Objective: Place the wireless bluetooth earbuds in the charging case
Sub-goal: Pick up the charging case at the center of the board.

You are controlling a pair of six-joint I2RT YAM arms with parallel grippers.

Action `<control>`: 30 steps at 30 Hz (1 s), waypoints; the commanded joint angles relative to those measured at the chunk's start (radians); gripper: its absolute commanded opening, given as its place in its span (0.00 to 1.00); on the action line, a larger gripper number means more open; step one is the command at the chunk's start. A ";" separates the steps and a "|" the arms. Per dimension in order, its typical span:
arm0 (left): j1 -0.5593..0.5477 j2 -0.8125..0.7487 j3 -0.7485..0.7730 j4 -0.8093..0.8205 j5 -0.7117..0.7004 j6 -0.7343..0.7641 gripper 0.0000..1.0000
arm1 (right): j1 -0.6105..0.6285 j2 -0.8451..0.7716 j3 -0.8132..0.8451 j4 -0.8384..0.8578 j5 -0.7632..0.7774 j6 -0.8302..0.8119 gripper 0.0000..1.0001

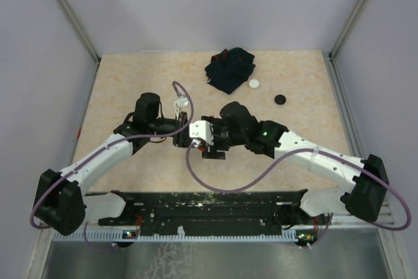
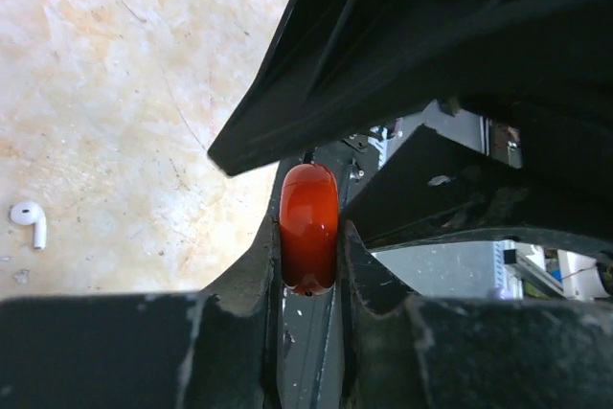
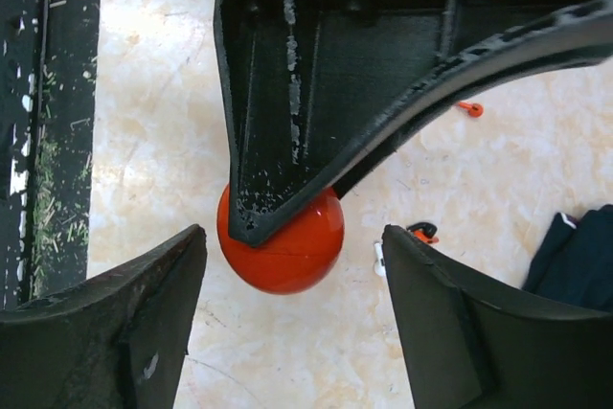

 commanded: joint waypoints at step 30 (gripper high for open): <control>-0.003 -0.404 -0.270 0.524 -0.393 -0.056 0.00 | -0.200 -0.227 -0.323 0.923 -0.222 1.037 0.94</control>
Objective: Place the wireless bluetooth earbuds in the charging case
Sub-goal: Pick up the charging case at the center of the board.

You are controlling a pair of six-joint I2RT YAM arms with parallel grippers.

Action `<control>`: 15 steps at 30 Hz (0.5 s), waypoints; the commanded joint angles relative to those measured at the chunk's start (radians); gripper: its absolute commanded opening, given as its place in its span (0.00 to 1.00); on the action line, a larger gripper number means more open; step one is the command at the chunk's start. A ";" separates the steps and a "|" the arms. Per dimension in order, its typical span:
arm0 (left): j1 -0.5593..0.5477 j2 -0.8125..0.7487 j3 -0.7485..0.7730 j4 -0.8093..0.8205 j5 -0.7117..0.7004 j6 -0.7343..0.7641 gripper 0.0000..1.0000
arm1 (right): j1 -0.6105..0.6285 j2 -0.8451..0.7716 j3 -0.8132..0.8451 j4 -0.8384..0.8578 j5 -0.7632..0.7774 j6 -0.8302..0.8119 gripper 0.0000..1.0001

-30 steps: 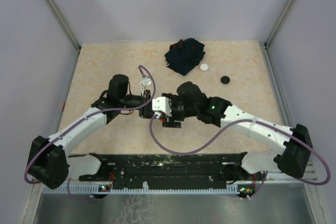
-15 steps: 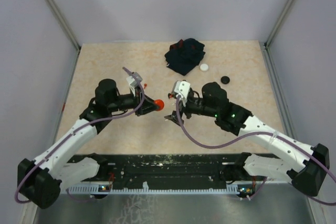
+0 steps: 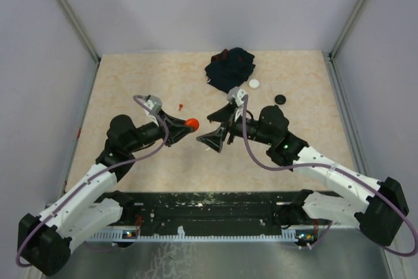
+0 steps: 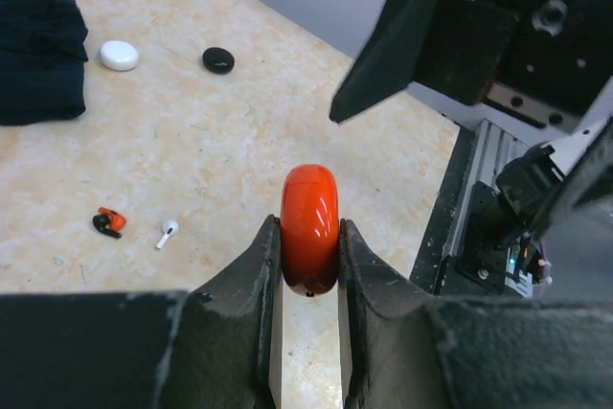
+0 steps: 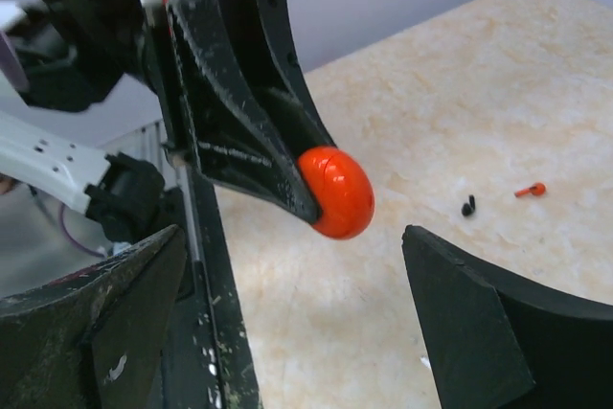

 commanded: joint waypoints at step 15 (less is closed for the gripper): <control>-0.004 -0.014 -0.106 0.503 0.142 -0.159 0.00 | -0.155 0.195 -0.063 0.718 -0.380 0.518 0.69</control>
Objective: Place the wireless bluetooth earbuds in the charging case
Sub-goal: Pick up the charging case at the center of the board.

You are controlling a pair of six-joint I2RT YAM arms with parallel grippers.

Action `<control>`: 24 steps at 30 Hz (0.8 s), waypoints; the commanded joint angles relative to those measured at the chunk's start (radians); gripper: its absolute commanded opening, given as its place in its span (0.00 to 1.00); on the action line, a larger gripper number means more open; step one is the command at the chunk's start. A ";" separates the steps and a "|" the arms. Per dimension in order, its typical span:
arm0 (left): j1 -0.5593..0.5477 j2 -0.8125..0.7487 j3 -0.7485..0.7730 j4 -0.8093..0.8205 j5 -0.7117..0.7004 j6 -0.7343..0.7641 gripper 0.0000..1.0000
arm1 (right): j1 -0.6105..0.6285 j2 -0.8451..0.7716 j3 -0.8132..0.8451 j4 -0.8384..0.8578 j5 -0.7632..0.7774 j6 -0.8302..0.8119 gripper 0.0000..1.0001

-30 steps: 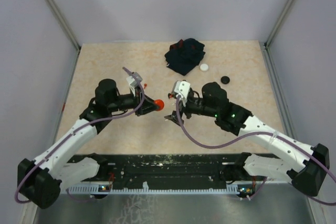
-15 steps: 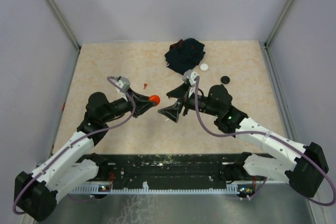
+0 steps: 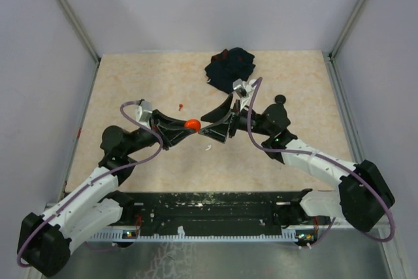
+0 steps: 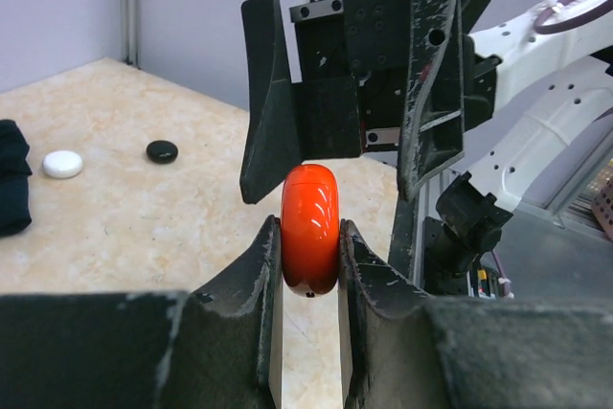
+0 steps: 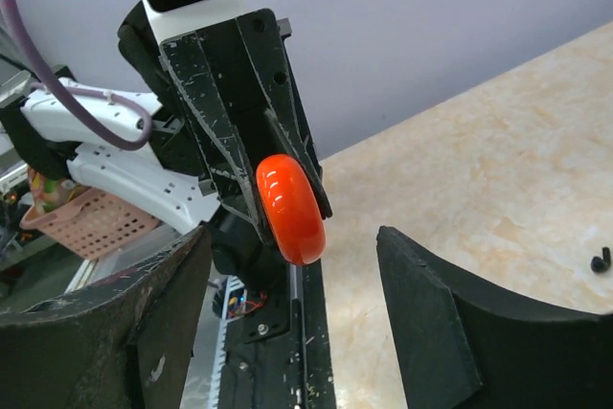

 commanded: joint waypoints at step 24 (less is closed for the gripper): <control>-0.005 0.074 0.013 0.184 0.093 -0.124 0.01 | -0.002 0.173 0.062 0.502 -0.192 0.252 0.34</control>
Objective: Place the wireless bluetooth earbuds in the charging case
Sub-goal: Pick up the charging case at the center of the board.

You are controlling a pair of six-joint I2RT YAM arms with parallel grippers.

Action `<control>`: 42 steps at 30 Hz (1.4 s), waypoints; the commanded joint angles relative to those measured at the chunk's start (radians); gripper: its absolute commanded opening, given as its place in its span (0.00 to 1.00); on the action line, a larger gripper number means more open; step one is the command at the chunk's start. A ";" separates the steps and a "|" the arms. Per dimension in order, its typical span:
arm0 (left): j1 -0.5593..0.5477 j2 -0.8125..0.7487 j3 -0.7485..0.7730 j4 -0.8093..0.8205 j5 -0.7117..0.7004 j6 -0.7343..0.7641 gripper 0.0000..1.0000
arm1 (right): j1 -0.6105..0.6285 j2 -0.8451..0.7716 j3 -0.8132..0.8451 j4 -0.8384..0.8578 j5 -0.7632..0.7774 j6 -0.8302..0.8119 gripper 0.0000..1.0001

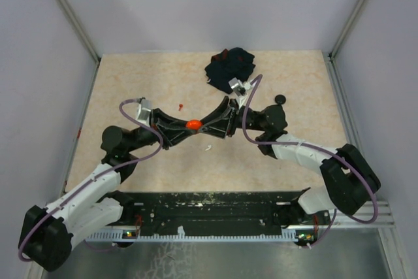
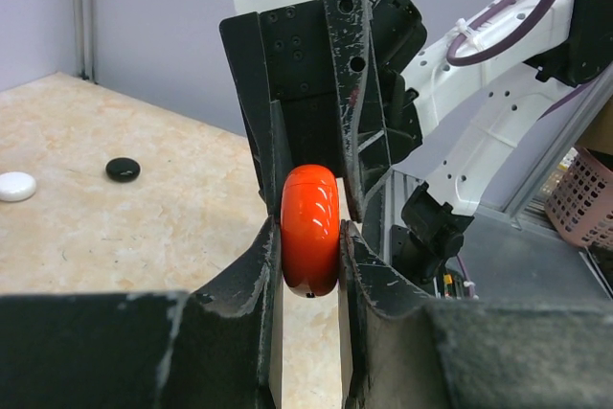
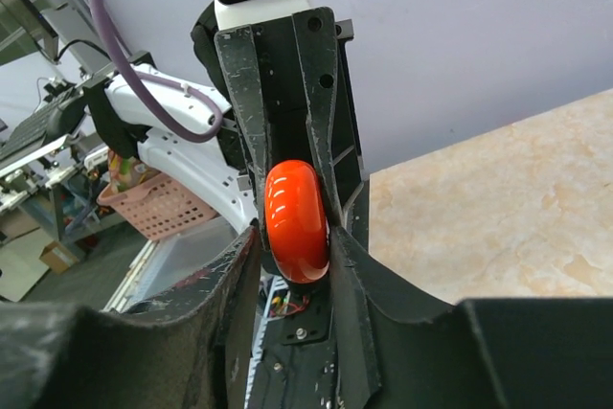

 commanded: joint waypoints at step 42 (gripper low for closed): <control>0.000 0.008 0.227 -0.622 0.218 0.357 0.38 | 0.008 -0.137 0.324 -1.108 -0.079 -0.767 0.00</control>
